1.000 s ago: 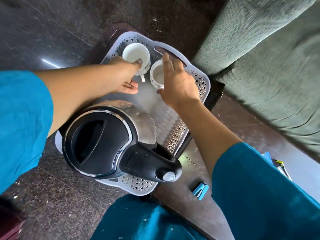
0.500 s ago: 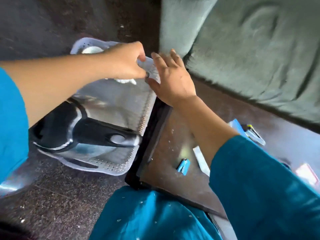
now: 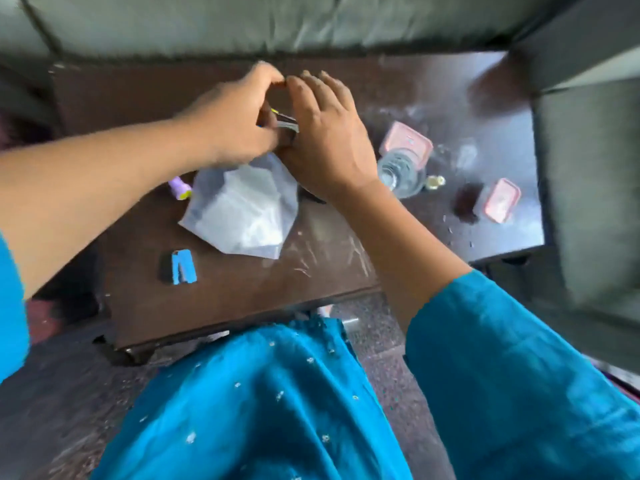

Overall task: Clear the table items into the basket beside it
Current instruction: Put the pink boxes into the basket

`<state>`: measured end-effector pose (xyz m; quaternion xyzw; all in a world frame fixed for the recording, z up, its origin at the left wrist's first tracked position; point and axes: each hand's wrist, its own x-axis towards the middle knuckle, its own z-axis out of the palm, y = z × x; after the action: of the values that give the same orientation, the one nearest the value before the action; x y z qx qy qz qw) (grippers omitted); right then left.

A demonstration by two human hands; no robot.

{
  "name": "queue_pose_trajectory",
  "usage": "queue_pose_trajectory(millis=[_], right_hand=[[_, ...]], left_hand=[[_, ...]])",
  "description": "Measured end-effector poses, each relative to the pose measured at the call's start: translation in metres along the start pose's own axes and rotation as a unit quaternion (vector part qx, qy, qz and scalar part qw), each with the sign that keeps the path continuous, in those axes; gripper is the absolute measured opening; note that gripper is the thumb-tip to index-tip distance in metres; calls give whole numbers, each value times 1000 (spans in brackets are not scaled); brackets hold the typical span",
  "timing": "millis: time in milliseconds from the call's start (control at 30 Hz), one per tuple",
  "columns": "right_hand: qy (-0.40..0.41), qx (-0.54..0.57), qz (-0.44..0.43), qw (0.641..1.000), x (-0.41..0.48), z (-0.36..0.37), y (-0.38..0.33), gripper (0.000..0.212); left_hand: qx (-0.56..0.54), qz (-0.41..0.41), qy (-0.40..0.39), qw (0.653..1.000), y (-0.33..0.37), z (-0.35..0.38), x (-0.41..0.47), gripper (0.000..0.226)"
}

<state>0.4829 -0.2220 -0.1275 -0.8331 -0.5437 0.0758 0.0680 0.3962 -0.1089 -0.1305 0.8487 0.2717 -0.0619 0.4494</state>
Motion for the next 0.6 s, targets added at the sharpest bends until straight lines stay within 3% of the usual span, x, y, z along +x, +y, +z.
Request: queue_pose_trajectory(millis=[100,200,333,467,600], right_hand=[[31,30,76,996,-28,-7,51,58],[22,28,163,986,-48,-4,102,52],[-57,23,232,971,-65,11,158,66],[-164,50,208,963,-69,33,191,94],[-208,73,210,953,-58,56,196,110]], left_hand=[[7,34,-8,999,36,37,20,50],[76,72,-63,992,58,69,37,53],[182,110,-77,974,72,106,53,50],[223,105,-62,967,78,131,73,48],[256,61,-73,962,78,150,93,55]])
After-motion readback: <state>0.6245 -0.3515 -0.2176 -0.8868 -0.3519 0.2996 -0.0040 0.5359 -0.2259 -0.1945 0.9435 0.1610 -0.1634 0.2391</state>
